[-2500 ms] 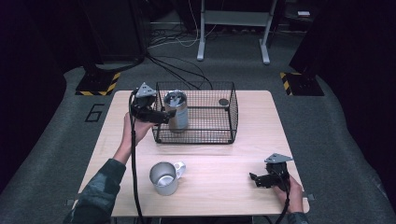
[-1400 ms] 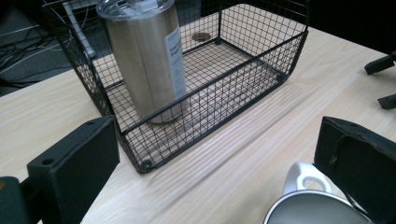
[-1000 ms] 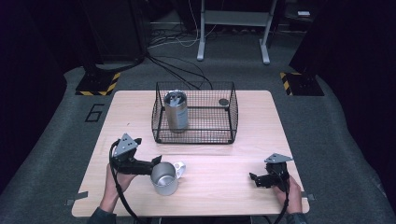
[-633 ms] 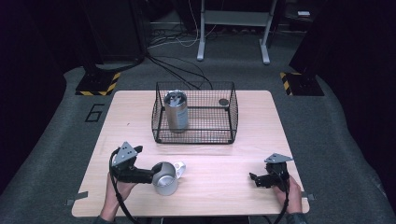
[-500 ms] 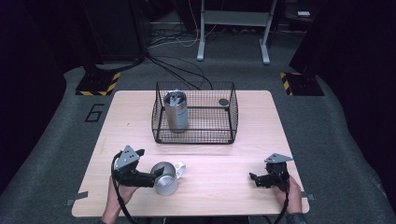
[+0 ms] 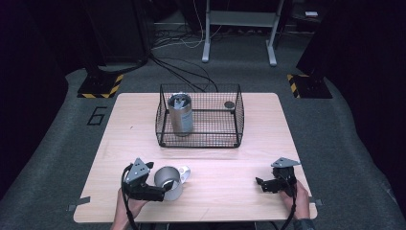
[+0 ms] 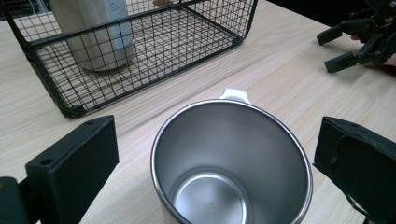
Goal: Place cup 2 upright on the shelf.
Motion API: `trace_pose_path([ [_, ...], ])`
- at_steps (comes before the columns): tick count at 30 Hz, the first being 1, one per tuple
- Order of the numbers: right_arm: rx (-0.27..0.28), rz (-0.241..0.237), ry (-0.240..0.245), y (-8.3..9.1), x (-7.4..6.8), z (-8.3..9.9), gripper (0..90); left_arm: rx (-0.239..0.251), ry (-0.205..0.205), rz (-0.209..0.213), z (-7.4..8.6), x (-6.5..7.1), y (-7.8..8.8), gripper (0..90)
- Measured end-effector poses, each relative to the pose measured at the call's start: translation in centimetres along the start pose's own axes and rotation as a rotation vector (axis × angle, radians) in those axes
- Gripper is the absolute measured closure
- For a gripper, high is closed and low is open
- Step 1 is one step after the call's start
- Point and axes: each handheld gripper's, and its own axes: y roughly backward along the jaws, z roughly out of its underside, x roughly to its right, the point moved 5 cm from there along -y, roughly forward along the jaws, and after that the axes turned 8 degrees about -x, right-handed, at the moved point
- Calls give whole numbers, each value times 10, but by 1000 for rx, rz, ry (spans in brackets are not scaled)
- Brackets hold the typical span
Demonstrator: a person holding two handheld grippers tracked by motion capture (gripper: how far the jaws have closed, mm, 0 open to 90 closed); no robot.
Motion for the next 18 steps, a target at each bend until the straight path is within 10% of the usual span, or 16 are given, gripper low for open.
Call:
trace_pose_path([
  [18,0,1,-2,0,0,0,0,-16,-23,-1,5,9,-17,0],
])
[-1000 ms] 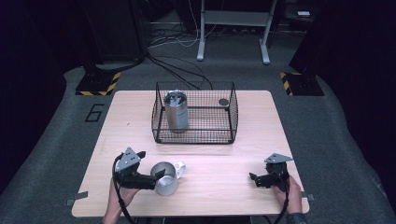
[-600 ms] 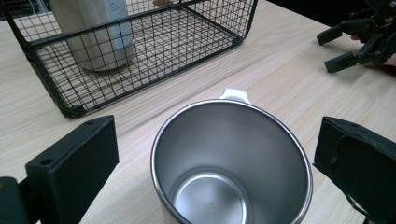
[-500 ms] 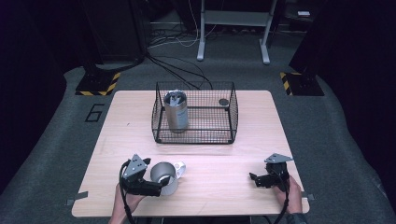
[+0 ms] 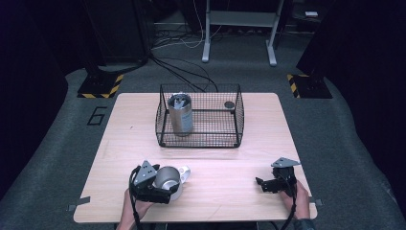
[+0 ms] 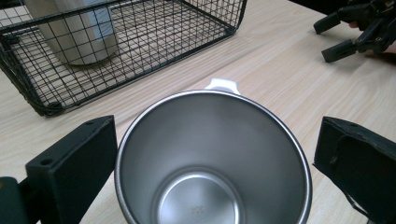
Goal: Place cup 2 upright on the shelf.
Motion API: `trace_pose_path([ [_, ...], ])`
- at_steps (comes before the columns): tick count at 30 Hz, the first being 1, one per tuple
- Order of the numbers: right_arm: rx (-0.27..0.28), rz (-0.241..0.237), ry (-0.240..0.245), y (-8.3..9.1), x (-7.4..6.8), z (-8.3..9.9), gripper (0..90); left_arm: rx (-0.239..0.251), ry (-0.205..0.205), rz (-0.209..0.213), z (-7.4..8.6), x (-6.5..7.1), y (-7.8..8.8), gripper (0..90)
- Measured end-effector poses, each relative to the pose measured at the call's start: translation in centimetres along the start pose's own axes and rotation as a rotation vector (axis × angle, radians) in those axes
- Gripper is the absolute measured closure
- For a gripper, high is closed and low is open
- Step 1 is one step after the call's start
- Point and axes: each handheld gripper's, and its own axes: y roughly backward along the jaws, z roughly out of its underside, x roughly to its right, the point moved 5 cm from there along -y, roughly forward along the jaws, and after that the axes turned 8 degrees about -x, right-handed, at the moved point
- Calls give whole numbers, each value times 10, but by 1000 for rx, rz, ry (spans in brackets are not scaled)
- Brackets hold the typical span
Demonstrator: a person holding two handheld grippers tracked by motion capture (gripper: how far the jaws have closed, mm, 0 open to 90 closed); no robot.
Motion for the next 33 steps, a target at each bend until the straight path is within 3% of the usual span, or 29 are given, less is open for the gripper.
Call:
trace_pose_path([
  [25,0,0,0,0,0,0,0,-23,-15,-27,9,1,-17,46],
  [33,0,0,1,0,0,0,0,-5,-14,-37,10,1,-17,55],
])
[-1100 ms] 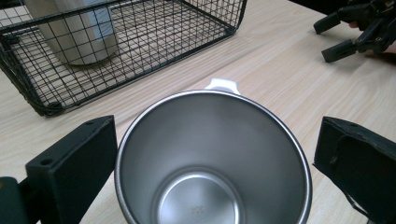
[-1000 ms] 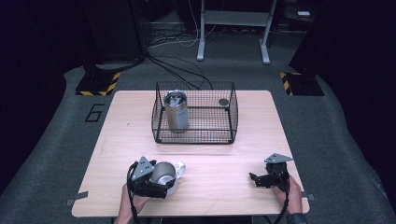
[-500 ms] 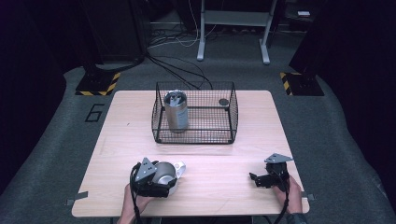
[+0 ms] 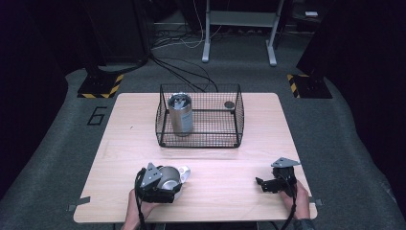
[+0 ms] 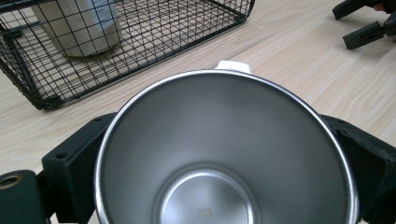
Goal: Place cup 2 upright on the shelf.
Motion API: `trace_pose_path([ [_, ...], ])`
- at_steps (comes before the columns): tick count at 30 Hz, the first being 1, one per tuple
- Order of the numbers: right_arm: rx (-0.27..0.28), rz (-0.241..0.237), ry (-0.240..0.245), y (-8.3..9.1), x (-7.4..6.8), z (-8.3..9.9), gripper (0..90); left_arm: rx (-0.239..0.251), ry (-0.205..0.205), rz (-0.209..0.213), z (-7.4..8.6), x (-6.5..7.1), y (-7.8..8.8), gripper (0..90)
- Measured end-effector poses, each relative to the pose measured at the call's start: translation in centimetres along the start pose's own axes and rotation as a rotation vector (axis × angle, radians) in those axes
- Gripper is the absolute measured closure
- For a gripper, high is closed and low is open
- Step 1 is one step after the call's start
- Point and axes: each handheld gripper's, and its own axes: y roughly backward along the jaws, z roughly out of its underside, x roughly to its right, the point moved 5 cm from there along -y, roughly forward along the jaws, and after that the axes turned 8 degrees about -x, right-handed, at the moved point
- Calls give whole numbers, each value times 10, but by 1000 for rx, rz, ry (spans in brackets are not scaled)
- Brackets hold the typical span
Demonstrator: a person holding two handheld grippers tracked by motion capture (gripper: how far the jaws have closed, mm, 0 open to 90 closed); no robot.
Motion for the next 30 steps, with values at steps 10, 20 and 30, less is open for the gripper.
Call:
trace_pose_path([
  [10,0,0,0,0,0,0,0,18,-1,-7,-5,1,2,58],
  [20,0,0,0,0,0,0,0,35,-31,-20,-26,1,6,58],
  [30,0,0,0,0,0,0,0,40,-50,-25,-45,1,2,58],
])
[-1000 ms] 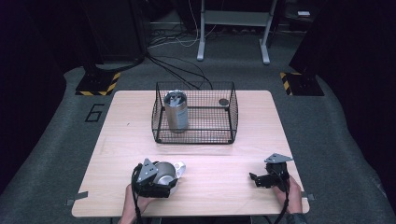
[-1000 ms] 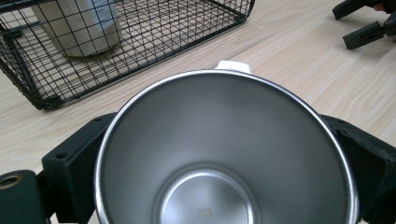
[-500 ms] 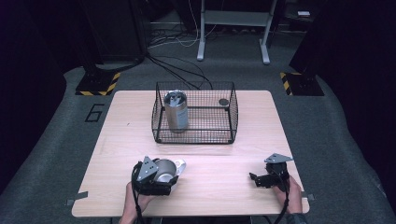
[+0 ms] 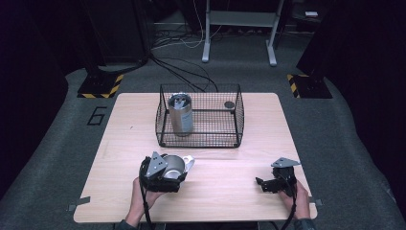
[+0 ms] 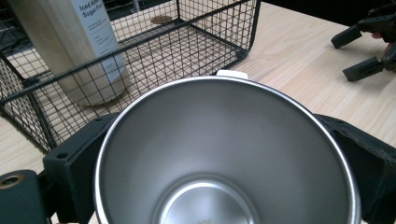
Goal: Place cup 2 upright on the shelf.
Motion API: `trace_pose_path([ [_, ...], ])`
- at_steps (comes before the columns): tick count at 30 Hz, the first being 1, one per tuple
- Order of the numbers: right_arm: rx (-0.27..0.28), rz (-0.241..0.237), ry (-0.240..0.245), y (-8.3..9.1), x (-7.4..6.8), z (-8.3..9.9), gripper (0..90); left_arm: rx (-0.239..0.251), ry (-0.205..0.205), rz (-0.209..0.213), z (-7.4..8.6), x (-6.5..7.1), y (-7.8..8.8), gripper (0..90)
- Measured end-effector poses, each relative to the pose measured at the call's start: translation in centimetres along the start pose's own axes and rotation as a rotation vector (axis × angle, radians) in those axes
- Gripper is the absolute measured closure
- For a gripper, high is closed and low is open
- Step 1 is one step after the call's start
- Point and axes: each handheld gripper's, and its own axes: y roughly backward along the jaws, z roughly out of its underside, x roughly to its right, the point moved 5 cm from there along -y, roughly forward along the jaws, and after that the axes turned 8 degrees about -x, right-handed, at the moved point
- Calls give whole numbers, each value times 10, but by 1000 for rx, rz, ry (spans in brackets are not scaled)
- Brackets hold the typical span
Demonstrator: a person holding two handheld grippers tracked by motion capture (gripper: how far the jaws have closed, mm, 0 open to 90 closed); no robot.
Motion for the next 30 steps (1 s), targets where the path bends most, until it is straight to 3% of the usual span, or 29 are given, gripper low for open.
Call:
trace_pose_path([
  [16,7,5,-1,0,0,0,0,10,-34,-9,-29,-3,-8,58],
  [30,7,5,-1,0,0,0,0,46,-43,-2,-55,-4,-14,58],
])
